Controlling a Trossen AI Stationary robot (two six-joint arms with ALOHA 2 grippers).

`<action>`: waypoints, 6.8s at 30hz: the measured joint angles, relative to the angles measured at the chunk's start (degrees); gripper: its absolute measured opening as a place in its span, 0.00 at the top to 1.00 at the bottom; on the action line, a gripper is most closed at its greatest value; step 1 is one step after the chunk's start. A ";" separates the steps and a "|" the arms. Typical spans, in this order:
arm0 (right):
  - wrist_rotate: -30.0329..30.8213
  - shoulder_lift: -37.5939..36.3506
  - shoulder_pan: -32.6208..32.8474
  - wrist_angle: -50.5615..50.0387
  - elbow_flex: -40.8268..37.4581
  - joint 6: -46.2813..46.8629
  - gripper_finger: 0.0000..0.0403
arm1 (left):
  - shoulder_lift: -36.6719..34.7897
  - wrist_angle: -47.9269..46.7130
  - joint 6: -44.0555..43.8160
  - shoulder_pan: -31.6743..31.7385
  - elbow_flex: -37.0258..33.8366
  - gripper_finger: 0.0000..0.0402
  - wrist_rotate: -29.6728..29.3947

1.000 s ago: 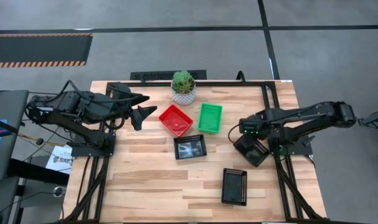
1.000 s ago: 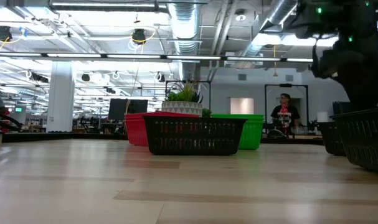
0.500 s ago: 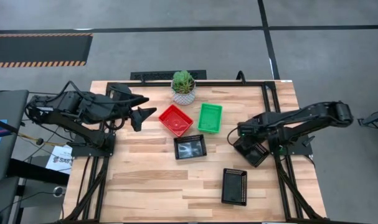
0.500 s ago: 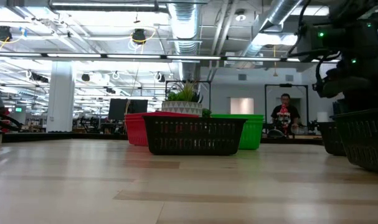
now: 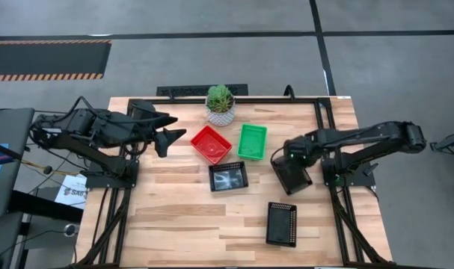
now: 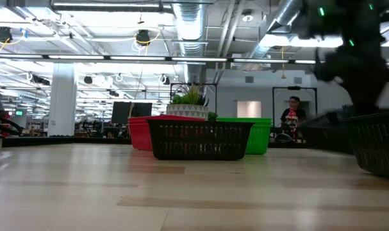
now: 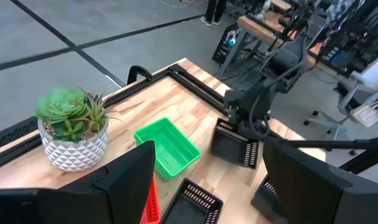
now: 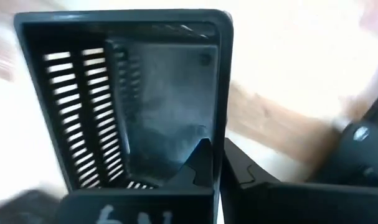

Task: Stack baskets by color
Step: Stack the top right black bin on the top left black bin, then stack the bottom black bin on the top black bin, then return to Home Position

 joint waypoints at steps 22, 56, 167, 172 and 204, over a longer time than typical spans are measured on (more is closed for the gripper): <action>8.99 34.34 1.64 4.73 51.88 -51.35 0.98 | -4.84 -0.04 -3.75 0.02 0.00 0.29 2.63; -2.21 52.49 2.91 0.56 63.97 -81.19 0.82 | -4.82 -1.57 -4.30 0.02 0.00 0.29 5.47; -0.41 40.78 0.09 17.05 45.40 -85.14 0.97 | -4.43 -8.57 -5.23 0.01 0.02 0.29 7.98; -0.74 40.39 0.48 16.84 45.38 -87.03 0.99 | -4.42 -8.61 -5.21 0.00 0.02 0.29 7.87; -0.11 43.71 3.17 6.26 49.84 -90.67 0.51 | -4.40 -8.66 -5.10 0.00 0.02 0.29 7.68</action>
